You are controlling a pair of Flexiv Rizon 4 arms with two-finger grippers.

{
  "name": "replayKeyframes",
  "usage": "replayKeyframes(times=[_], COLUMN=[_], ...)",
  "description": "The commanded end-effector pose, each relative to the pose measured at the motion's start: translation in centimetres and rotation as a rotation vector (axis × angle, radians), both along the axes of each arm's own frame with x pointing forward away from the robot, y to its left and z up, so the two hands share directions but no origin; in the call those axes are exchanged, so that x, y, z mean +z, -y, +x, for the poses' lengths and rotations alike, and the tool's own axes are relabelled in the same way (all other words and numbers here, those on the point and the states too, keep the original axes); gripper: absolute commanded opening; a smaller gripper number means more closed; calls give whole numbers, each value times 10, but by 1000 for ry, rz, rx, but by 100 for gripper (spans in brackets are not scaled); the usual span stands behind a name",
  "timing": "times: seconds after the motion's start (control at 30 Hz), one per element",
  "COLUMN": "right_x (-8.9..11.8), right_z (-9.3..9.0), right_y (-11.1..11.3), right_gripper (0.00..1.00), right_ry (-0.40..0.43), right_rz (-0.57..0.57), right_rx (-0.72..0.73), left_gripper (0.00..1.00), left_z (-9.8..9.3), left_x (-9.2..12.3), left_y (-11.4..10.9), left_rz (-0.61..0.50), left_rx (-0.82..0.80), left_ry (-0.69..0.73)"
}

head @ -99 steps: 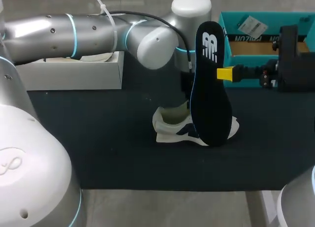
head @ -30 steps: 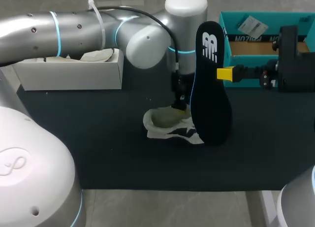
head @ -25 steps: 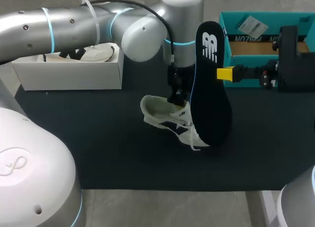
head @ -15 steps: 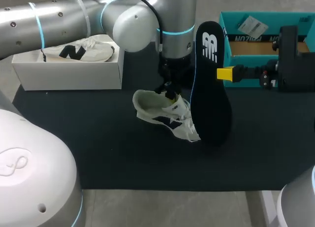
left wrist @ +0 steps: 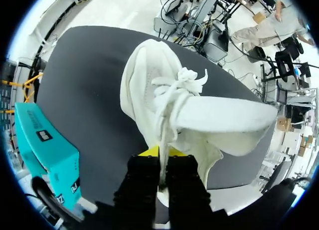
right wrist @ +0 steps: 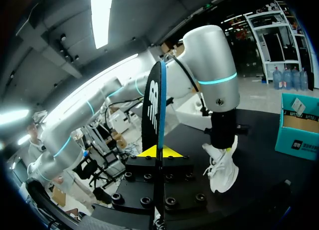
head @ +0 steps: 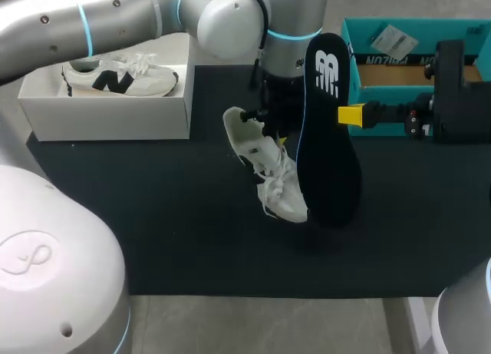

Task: Take the shoe out of the shoebox, open the shoe tongue, remove and reinsert the insole, then place the shoe into the shoebox

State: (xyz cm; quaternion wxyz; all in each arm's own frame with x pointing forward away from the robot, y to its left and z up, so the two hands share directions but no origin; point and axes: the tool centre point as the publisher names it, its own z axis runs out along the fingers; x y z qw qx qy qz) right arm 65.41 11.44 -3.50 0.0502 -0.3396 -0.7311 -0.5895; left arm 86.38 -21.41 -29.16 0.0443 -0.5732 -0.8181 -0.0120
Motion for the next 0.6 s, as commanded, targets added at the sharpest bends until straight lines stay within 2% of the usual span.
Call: replayKeyframes(times=[0.03,0.5,0.6], right_x=[-1,-1,-1], right_z=[1,1,1], right_y=[-2,-2,-2], right_gripper=[0,0,0], right_ry=[0,0,0], right_rz=[0,0,0], right_rx=[-2,-2,-2], left_gripper=[0,0,0], left_z=[6,6,12], left_x=[2,2,-3], left_y=[3,3,1], left_rz=[29,29,34], left_rx=[-79,-79,-151], left_ry=[-29,-29,-50])
